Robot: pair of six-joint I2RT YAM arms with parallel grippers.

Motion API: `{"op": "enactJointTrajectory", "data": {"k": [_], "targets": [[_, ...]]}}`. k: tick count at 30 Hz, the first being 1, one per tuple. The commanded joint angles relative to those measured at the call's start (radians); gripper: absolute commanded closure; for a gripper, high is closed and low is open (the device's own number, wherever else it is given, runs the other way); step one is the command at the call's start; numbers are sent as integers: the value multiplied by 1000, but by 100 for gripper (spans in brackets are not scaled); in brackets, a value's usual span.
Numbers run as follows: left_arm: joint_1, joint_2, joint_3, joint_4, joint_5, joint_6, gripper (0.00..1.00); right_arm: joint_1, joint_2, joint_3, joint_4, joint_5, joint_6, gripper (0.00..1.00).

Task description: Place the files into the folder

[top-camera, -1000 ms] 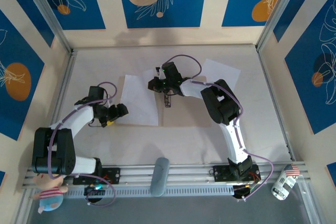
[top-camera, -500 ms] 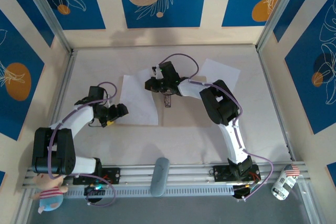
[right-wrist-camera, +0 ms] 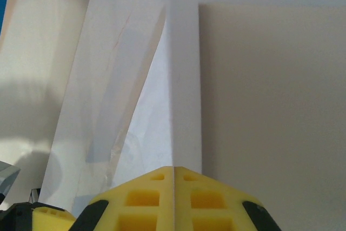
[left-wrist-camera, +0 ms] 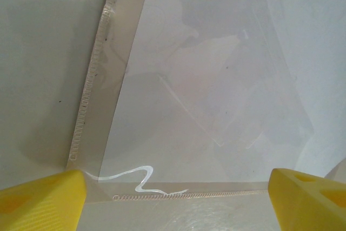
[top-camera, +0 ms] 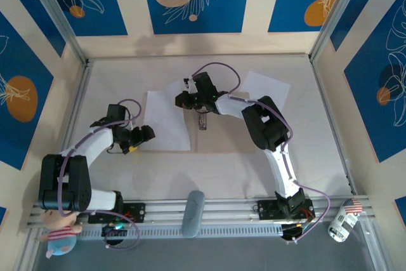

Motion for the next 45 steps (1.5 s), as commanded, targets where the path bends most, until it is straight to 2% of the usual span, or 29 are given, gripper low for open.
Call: {"op": "enactJointTrajectory", "data": {"k": [1, 10, 25, 39, 42, 45], "targets": [[9, -11, -3, -18, 2, 11, 13, -9, 40, 55, -38, -7, -36, 99], [9, -14, -1, -23, -3, 13, 12, -17, 53, 88, -72, -11, -41, 99], [9, -9, -2, -20, 0, 13, 12, -10, -12, -30, -26, 27, 66, 99], [9, -13, -5, -18, 4, 11, 12, -6, -2, -4, -42, 29, 32, 97], [9, -17, -1, -21, 4, 10, 12, -7, 0, 9, -64, 27, 26, 92], [10, -22, 11, -36, -9, 13, 12, -8, -14, 26, -101, 29, 4, 81]]}}
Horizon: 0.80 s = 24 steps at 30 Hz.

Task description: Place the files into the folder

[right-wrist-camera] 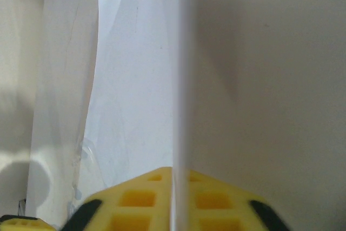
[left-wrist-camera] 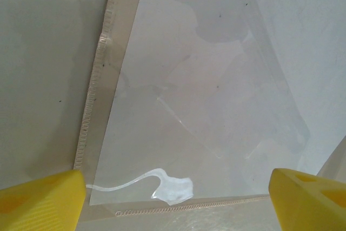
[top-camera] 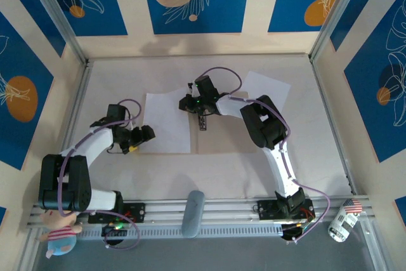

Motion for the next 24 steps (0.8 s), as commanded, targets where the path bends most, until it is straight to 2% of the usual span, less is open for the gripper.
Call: {"op": "enactJointTrajectory", "data": {"k": [1, 7, 12, 17, 24], "targets": [[9, -25, 18, -43, -19, 15, 12, 4, -60, 44, -61, 7, -43, 77], [-3, -58, 75, -95, -87, 36, 11, -2, -133, 124, -215, 24, -127, 59], [-52, -69, 144, -134, -164, 57, 10, -32, -228, 142, -321, 7, -175, 53], [-139, -51, 215, -131, -224, 76, 10, -73, -373, 50, -388, 46, -205, 51], [-300, 66, 342, -90, -326, 145, 9, -134, -509, -198, -426, 144, -182, 50]]}}
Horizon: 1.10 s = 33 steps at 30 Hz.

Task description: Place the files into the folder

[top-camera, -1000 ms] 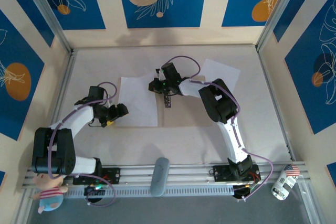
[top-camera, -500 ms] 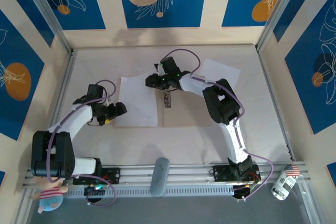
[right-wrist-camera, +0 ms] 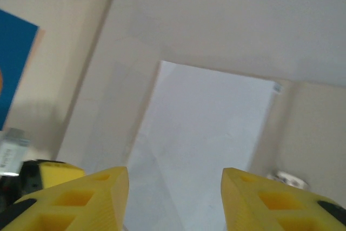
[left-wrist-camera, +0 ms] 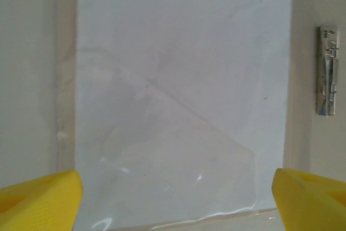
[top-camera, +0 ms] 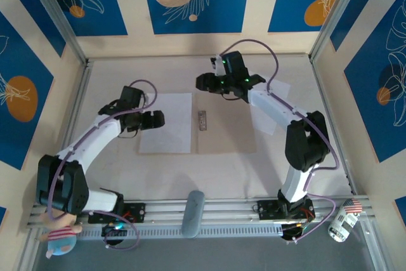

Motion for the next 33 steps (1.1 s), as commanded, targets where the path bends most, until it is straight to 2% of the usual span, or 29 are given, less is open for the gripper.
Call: {"op": "enactJointTrajectory", "data": {"k": [1, 8, 16, 33], "targets": [[-64, 73, 69, 22, -69, 65, 9, -22, -21, -131, -74, 62, 1, 51], [-147, 296, 219, 30, -143, 112, 11, -60, -69, -315, -53, 104, 36, 51], [-164, 510, 345, 5, -175, 134, 20, -71, -89, -435, -4, 112, 77, 51], [-167, 621, 365, 2, -236, 125, 20, -60, -67, -554, 70, 94, 132, 52]]}}
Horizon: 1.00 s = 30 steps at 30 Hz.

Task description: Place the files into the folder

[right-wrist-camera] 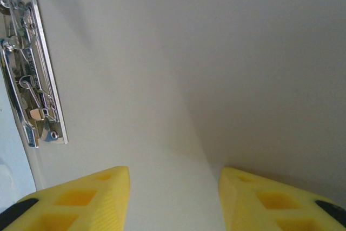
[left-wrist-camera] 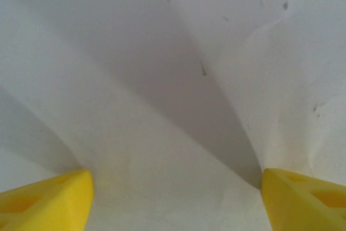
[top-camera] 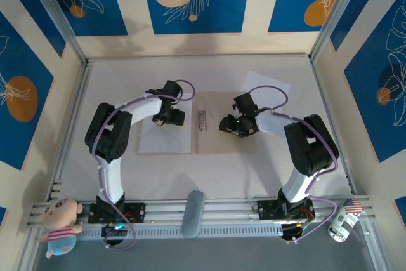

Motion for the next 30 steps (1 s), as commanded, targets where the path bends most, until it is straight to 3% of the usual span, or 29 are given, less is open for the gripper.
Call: {"op": "enactJointTrajectory", "data": {"k": [1, 30], "targets": [[-8, 23, 20, -28, -48, -1, 19, 4, -6, -25, 20, -12, 25, 52], [49, 3, 19, -45, -51, -36, 18, 18, -22, -88, 61, -15, 50, 51]]}}
